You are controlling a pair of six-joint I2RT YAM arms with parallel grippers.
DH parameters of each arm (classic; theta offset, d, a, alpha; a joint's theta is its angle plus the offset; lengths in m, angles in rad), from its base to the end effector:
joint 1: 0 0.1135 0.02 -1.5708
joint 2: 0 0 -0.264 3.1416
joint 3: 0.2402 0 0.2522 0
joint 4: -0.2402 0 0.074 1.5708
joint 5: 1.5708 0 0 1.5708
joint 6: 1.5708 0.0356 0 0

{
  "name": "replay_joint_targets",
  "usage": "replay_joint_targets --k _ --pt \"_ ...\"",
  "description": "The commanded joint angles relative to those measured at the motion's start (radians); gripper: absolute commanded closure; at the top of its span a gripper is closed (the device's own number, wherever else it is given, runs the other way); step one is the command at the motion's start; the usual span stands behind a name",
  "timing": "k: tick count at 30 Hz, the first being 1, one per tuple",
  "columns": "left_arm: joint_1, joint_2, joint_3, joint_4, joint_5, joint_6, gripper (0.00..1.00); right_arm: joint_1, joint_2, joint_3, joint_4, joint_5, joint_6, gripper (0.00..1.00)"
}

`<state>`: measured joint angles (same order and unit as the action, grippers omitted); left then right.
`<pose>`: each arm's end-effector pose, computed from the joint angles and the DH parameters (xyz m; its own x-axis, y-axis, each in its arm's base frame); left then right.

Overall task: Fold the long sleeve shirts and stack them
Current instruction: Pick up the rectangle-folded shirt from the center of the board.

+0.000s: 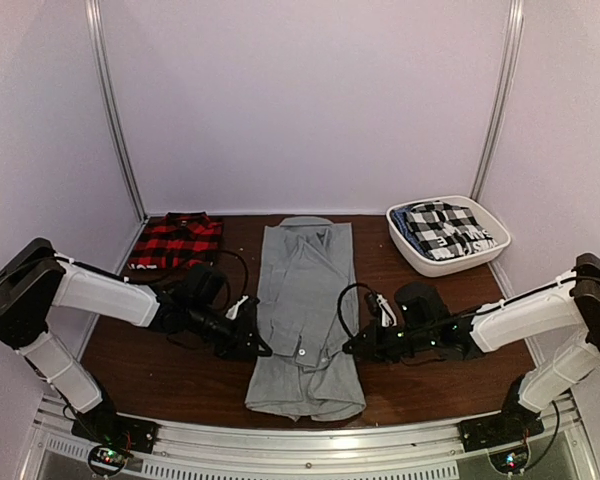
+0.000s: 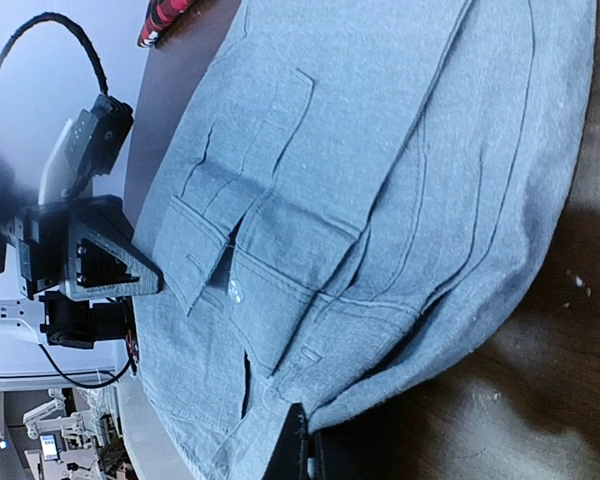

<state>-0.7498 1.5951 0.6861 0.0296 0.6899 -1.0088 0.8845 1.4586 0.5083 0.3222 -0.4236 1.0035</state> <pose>0.1960 -0.2135 0.1429 -0.9965 0.0361 0.0751 -0.0387 0.5977 -0.8008 0.1584 0.2165 0.1489 -0.9726 0.0259 -0.2311 -0.1782 0.5555 0.8122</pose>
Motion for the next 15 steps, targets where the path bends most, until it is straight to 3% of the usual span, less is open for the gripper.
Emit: replay_joint_targets --k 1,9,15 --pt "0.035 -0.033 -0.025 0.163 0.066 -0.121 1.00 -0.033 -0.018 0.046 -0.002 0.007 -0.030 1.00" --pt "0.067 0.010 -0.023 0.336 0.087 -0.282 1.00 -0.083 0.021 0.095 0.006 0.003 -0.055 1.00" --pt "0.070 -0.008 -0.112 0.571 0.099 -0.486 1.00 -0.126 0.011 0.115 0.012 -0.009 -0.058 1.00"
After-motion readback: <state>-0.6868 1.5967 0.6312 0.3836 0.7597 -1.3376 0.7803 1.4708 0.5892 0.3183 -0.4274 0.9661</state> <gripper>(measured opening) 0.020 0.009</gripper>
